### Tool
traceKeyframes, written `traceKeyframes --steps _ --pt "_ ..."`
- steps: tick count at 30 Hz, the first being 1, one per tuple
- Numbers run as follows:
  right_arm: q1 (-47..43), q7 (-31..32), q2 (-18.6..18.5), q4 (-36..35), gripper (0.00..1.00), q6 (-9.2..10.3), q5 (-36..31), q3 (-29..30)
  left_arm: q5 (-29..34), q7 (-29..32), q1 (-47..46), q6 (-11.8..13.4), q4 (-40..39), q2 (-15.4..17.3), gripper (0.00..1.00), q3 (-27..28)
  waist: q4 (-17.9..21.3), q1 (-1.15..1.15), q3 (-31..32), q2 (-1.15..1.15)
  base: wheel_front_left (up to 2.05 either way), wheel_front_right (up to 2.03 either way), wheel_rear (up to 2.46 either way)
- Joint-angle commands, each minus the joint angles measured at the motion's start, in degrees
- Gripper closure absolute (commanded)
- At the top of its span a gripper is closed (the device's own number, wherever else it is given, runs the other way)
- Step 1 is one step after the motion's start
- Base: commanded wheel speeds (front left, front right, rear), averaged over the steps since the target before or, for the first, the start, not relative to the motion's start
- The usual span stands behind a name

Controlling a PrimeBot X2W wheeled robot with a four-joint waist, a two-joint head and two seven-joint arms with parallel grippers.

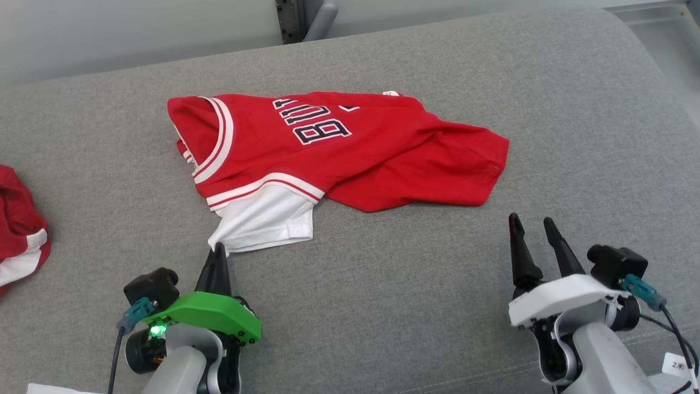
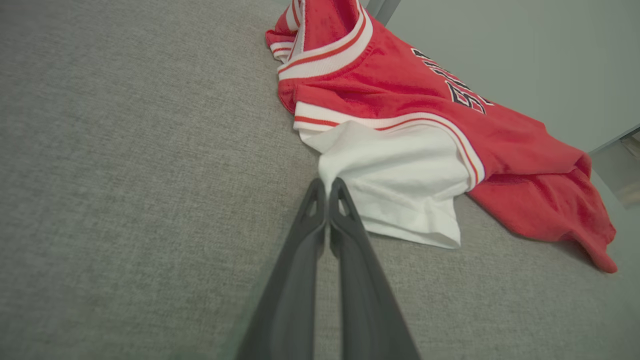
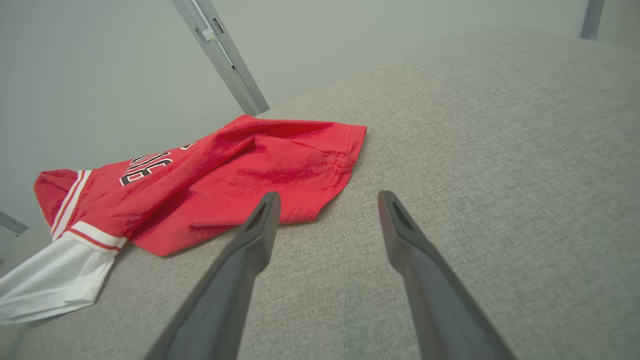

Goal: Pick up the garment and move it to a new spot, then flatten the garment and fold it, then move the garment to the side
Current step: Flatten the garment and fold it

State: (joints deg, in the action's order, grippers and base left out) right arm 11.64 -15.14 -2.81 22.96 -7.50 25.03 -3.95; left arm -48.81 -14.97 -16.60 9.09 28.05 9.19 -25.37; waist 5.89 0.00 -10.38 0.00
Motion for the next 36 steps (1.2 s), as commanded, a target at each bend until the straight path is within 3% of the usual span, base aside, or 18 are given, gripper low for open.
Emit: traceKeyframes --steps 1,12,23,27,28,30,32,34,36 --pt "1.7 -0.1 -0.2 1.1 0.0 0.02 -0.1 0.5 1.5 -0.2 0.7 0.3 -0.7 0.5 1.0 0.5 -0.7 0.0 -0.7 0.0 0.0 0.0 0.0" --pt "16.9 -0.1 -1.4 19.4 0.0 0.02 5.4 1.5 5.2 -0.2 0.5 0.1 -3.7 -0.2 1.0 2.1 -2.5 0.0 -3.6 0.0 0.0 0.0 0.0" --pt "24.9 -0.1 -4.7 28.8 0.0 0.01 14.1 -3.3 7.0 -0.1 -2.4 -0.3 -3.7 0.3 1.0 1.0 -4.1 0.0 -6.4 0.0 0.0 0.0 0.0" --pt "25.8 -0.1 -5.1 30.3 0.37 0.01 15.7 -5.3 7.4 -0.1 -2.8 -0.3 -3.5 0.3 1.0 0.7 -4.4 0.0 -6.5 0.0 0.0 0.0 0.0" --pt "26.0 -0.1 -5.3 30.6 0.53 0.01 16.0 -5.7 7.4 -0.1 -2.8 -0.4 -3.5 0.3 1.0 0.6 -4.5 0.0 -6.5 0.0 0.0 0.0 0.0" --pt "26.4 -0.1 -5.8 31.0 0.55 0.01 16.1 -6.3 7.4 -0.1 -2.7 -0.3 -3.3 0.3 1.0 0.5 -4.7 0.0 -6.5 0.0 0.0 0.0 0.0" --pt "26.6 -0.1 -5.9 31.3 0.68 0.01 16.5 -6.6 7.4 0.0 -2.8 -0.3 -3.3 0.3 1.0 0.3 -4.8 0.0 -6.5 0.0 0.0 0.0 0.0" --pt "26.7 -0.1 -6.1 31.6 1.0 0.02 16.8 -6.8 7.4 0.0 -2.7 -0.1 -3.2 0.5 1.0 0.3 -4.9 0.0 -6.5 0.0 0.0 0.0 0.0" --pt "26.9 -0.1 -6.4 31.6 1.0 0.01 16.9 -7.0 7.4 0.0 -2.7 0.0 -3.1 0.6 1.0 0.3 -5.0 0.0 -6.6 0.0 0.0 0.0 0.0"
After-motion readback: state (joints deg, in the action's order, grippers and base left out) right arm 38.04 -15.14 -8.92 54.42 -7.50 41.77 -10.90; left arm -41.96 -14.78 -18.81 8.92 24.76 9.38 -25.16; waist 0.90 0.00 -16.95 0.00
